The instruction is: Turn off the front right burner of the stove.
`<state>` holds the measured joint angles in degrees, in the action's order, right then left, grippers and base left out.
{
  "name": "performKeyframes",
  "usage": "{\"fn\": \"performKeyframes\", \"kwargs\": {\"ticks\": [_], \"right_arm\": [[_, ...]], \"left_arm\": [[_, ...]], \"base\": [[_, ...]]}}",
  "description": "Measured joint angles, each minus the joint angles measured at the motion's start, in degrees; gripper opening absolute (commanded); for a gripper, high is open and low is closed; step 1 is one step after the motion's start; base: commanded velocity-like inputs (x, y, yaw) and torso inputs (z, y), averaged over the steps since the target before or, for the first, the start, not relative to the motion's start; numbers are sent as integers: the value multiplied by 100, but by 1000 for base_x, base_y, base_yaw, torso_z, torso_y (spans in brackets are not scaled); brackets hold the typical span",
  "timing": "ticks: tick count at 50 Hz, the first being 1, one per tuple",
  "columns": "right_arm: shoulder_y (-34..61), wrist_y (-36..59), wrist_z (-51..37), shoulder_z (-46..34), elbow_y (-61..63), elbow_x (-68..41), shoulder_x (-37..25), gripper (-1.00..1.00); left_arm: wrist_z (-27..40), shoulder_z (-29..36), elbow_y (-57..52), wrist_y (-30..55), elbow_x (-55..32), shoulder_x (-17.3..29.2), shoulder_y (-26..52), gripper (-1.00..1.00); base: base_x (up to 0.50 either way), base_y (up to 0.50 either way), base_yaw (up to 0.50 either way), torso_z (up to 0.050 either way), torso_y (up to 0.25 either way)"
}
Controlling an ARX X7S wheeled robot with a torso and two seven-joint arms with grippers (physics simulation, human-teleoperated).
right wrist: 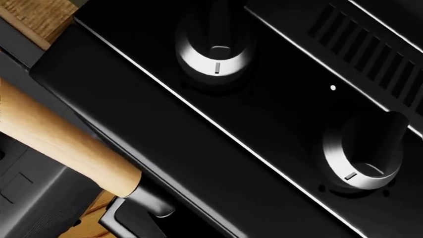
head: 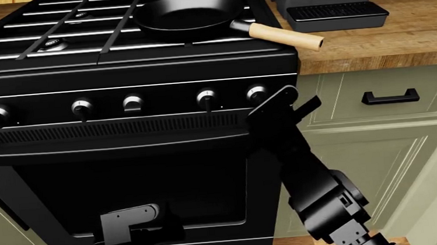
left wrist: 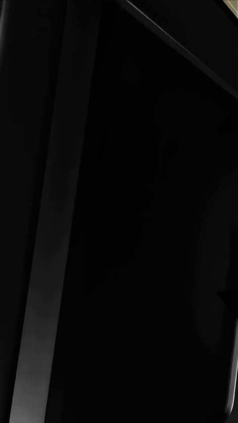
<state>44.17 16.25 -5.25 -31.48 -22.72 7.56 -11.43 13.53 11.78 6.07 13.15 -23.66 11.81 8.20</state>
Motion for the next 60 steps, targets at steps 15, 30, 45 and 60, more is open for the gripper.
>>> {"fn": "performKeyframes", "kwargs": {"ticks": [15,30,45,60], "right_arm": [[-65,-367,-82,221,-199,-411,95,-100],[-109,-776,-128,413,-457,-788,204,-100],[-143,-1128,-116,612,-690,-1185,323,-100],[-185,-1535,-57,848,-966,-1600,481,-100]], "left_arm": [[31,28,9,-12,-29,22,8,100],[43,49,42,-24,-72,40,30,100],[52,64,22,-8,-144,64,31,100],[66,82,26,3,-202,85,32,100]], "base": [[0,0,0,0,0],[0,0,0,0,0],[1,0,0,0,0],[4,0,0,0,0]]}}
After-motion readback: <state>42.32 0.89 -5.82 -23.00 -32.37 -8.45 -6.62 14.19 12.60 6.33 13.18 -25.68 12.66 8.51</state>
